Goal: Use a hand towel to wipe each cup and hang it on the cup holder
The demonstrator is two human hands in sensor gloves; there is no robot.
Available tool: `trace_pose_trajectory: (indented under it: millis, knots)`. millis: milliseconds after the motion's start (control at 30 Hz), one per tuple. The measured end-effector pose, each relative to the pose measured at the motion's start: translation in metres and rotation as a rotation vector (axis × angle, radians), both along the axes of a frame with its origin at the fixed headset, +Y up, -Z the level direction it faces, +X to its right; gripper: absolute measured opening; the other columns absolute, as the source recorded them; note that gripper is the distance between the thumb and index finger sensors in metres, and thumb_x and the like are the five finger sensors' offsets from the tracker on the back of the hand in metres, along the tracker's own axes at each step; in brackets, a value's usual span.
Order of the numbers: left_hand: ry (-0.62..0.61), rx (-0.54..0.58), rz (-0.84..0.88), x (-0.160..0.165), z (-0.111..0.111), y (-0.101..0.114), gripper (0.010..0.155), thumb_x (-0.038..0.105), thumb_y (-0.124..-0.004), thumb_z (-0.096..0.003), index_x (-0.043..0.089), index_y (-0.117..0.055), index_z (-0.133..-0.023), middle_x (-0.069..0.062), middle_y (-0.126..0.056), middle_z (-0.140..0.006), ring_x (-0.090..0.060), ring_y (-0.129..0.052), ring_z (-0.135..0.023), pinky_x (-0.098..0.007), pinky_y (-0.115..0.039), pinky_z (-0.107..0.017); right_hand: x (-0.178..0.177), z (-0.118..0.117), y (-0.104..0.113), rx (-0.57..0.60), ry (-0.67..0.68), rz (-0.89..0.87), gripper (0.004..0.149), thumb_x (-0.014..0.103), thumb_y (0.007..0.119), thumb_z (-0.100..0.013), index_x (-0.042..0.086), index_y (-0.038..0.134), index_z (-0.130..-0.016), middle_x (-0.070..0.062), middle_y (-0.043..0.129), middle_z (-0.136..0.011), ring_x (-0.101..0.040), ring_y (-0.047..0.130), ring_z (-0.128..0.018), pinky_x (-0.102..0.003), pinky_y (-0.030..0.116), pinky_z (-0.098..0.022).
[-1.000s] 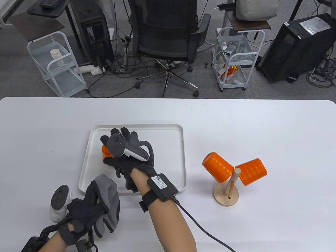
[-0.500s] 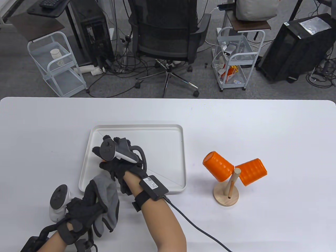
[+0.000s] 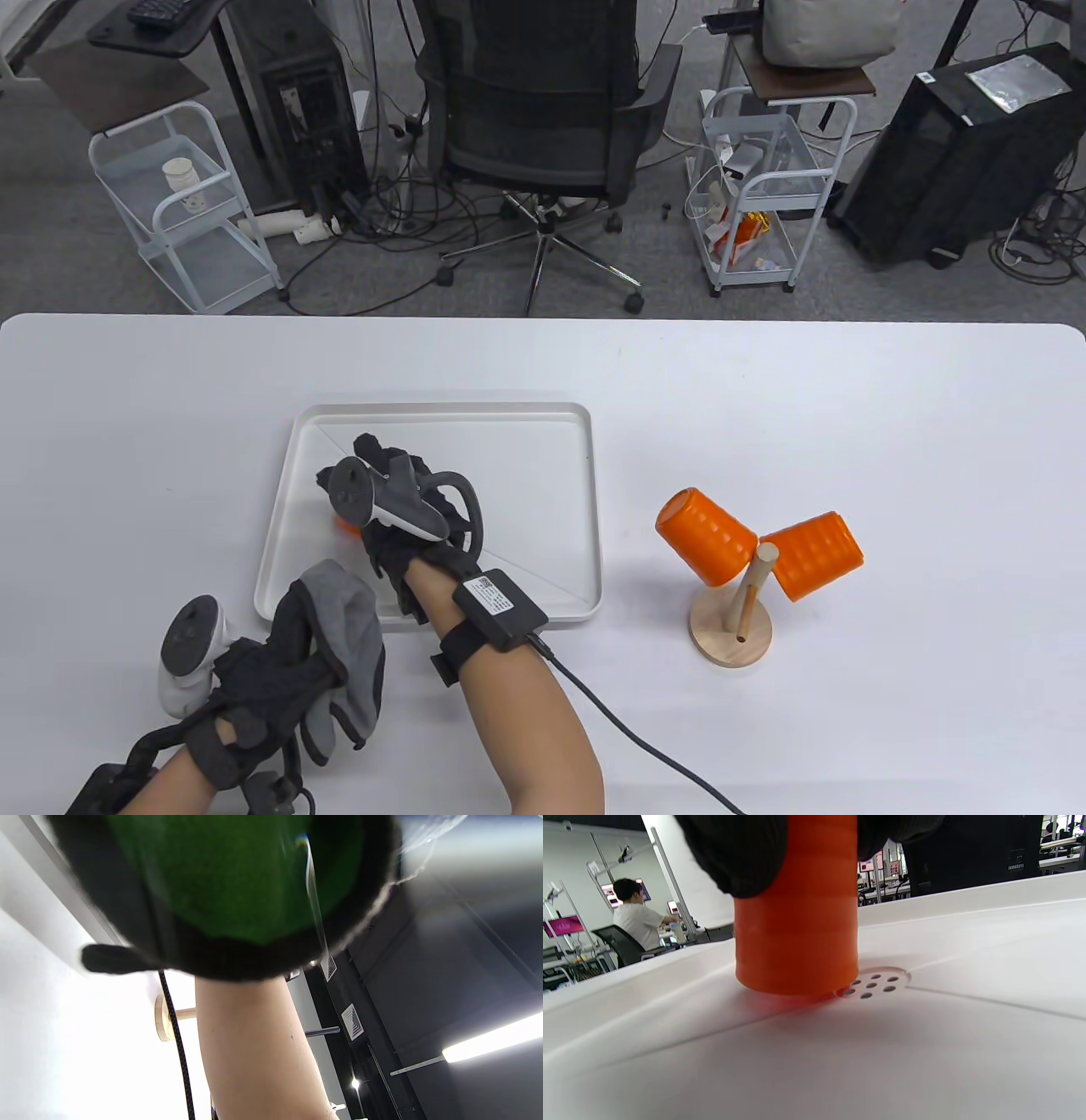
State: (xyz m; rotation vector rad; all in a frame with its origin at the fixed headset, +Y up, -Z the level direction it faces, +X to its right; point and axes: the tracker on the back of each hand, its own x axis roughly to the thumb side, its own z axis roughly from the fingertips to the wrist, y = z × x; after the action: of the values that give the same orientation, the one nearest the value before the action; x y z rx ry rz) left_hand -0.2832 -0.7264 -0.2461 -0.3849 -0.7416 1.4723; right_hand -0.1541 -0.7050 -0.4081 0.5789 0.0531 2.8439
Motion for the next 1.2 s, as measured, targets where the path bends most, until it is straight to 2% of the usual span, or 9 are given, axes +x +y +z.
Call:
trace_pose_trajectory:
  millis: [233,400,767,967,1200]
  knots:
    - [0.0,0.007,0.001,-0.001,0.0,0.0,0.076,0.058,-0.07,-0.0521,0.047,-0.013,-0.101,-0.006,-0.014,-0.115,-0.026,-0.088,-0.075,-0.057,-0.073,-0.063,0.03,0.011,0.021,0.084,-0.003,-0.187,0.062,0.035,0.083,-0.046,0.05,0.051,-0.097,-0.007,0.046,-0.119,-0.038,0.064,-0.101,-0.054,0.056,-0.08]
    - [0.003,0.01,0.002,-0.001,0.0,0.0,0.076,0.058,-0.069,-0.0521,0.047,-0.013,-0.101,-0.004,-0.014,-0.115,-0.026,-0.088,-0.075,-0.057,-0.072,-0.063,0.059,0.027,0.04,0.163,0.002,-0.329,0.062,0.036,0.085,-0.044,0.046,0.054,-0.097,-0.012,0.053,-0.115,-0.041,0.072,-0.094,-0.056,0.062,-0.074]
    - [0.004,0.027,-0.009,-0.002,0.0,0.0,0.076,0.058,-0.069,-0.0521,0.048,-0.013,-0.101,-0.002,-0.015,-0.116,-0.026,-0.088,-0.075,-0.057,-0.072,-0.063,0.131,0.089,0.071,0.254,0.002,-0.586,0.064,0.042,0.086,-0.043,0.04,0.055,-0.099,-0.02,0.061,-0.107,-0.043,0.082,-0.081,-0.058,0.069,-0.065]
    - [0.007,0.033,-0.007,-0.003,0.0,0.0,0.076,0.058,-0.069,-0.0522,0.047,-0.012,-0.101,-0.001,-0.015,-0.117,-0.027,-0.087,-0.076,-0.058,-0.07,-0.064,0.157,0.121,0.074,0.245,0.007,-0.678,0.064,0.044,0.085,-0.043,0.039,0.054,-0.099,-0.021,0.063,-0.106,-0.042,0.085,-0.078,-0.058,0.071,-0.063]
    - [-0.002,0.034,-0.012,-0.001,0.001,0.0,0.077,0.058,-0.069,-0.0521,0.046,-0.011,-0.101,0.002,-0.016,-0.118,-0.029,-0.085,-0.079,-0.059,-0.068,-0.065,0.167,0.143,0.056,0.141,0.033,-0.842,0.065,0.047,0.084,-0.043,0.036,0.054,-0.1,-0.023,0.066,-0.103,-0.042,0.087,-0.074,-0.058,0.073,-0.061]
